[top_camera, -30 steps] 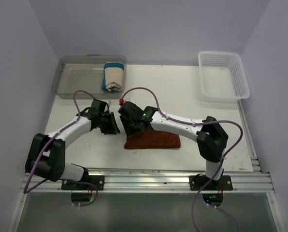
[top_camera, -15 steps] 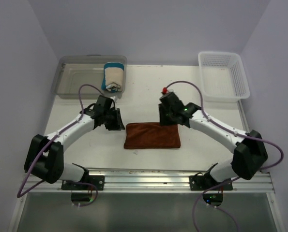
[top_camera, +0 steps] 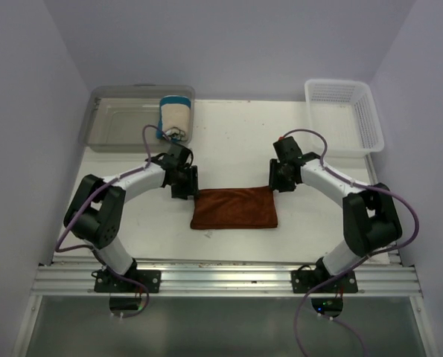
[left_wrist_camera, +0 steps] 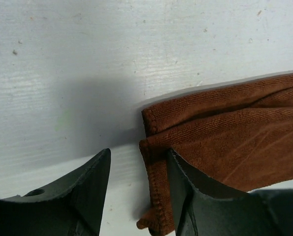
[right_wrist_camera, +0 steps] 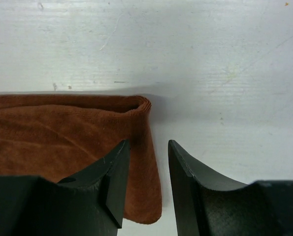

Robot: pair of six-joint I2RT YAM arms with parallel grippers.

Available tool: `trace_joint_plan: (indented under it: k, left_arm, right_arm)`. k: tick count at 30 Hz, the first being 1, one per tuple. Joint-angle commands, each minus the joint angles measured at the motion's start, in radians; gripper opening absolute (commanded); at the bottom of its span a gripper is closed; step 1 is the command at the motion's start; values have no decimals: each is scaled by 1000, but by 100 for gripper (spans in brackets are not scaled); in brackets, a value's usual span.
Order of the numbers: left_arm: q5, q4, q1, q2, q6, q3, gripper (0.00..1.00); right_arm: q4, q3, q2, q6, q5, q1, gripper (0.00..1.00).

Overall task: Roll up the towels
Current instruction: Fold the towel

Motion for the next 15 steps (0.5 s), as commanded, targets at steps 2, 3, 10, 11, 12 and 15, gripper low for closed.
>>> trace_joint_plan:
  k: [2,3,10,11,12,15]
  left_arm:
    - [10,79,2,46,37,24,51]
    - [13,80,2,55,38,24,50]
    - [39,108,2,54,29,15,30]
    - [42,111,2,45,30,16,20]
    - [45,115,2,42,32,18,12]
    - [37,91,2,36,40,38,2]
  right_arm:
    - [56,20,46,-46,-63,-5,42]
    - [71,14,40,-45,-88,-4,43]
    - [92,-1,55,-43,-97,-3,36]
    - [93,0,66,-42,-97,-3,32]
    - [101,-1,71,-38,-96,-3,28]
    - [118,-15,71,-26,-90,-3,10]
